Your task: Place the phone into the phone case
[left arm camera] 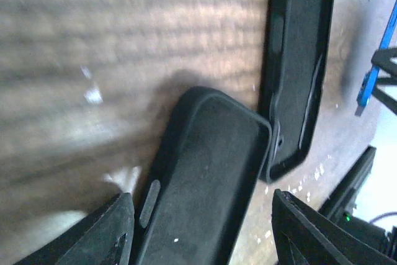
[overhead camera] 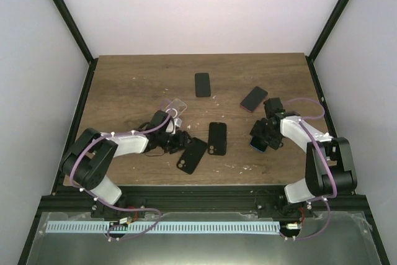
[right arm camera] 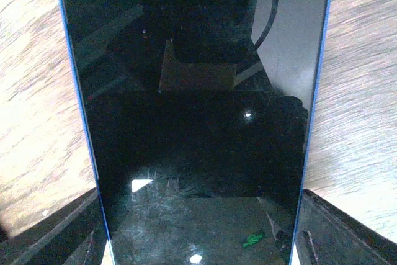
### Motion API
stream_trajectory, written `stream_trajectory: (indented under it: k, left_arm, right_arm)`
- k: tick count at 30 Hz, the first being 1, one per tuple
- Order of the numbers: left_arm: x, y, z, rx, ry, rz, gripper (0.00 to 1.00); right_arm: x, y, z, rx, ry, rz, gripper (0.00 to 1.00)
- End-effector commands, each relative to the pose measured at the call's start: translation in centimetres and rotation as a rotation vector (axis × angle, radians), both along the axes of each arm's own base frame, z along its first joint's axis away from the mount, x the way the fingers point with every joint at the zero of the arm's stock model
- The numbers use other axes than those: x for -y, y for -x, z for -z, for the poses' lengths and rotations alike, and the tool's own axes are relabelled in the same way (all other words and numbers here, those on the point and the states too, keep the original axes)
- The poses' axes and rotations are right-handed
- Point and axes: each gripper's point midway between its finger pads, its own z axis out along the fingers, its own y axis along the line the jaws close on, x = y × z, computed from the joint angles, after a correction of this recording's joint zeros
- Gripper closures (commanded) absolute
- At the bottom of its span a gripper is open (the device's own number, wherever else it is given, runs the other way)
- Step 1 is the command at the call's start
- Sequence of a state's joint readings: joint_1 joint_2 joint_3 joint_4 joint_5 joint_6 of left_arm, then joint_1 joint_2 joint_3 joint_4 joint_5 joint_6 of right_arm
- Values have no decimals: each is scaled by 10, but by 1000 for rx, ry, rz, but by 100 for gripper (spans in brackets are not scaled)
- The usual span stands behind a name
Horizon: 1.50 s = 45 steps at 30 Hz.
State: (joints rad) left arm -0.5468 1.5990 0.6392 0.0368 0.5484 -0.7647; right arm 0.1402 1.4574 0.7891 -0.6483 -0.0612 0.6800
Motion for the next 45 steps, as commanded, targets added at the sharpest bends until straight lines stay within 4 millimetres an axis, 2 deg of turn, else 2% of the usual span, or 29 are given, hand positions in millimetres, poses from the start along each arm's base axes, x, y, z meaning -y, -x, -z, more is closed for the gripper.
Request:
stream_trajectory:
  k: [1,6,9,14,18,20,23,27,31,33,37,41,45]
  left_arm:
    - [6,32,0,-109,29,13,37]
    - [-7,40,4,-96,-38,-8,36]
    - [-8,49,9,-129,-25,-8,36]
    - [9,67,7,-168,42,17,36]
    - [36,75,-11,-169,143,58,36]
    - [37,74,-19,-153,165,52,36]
    - [19,63,-26,-83,103,0,35]
    - [-23,46,-34,-17,76,-109,29]
    - [-68,29,-48,48,62,-237,8]
    - [-84,25,-53,73,17,-272,1]
    - [-104,21,-59,76,-36,-319,0]
    - [-110,19,-58,55,-18,-342,0]
    - [-112,19,-53,50,-19,-351,0]
  right_arm:
    - [-23,-14,-28,105,-14,-96,28]
    - [-55,-11,-48,141,-60,-146,28]
    - [-76,-6,-58,159,-95,-176,29]
    - [-114,4,-70,167,-130,-240,29]
    - [-139,11,-77,172,-148,-275,29]
    - [-155,15,-79,176,-162,-294,29]
    - [-184,25,-77,166,-177,-349,29]
    - [-218,39,-64,127,-154,-444,29]
    - [-249,51,-59,127,-149,-546,28]
    - [-261,56,-58,130,-154,-591,28]
    - [-270,64,-48,101,-155,-632,29]
    - [-273,75,-40,78,-125,-681,28]
    - [-265,85,-29,35,-71,-689,28]
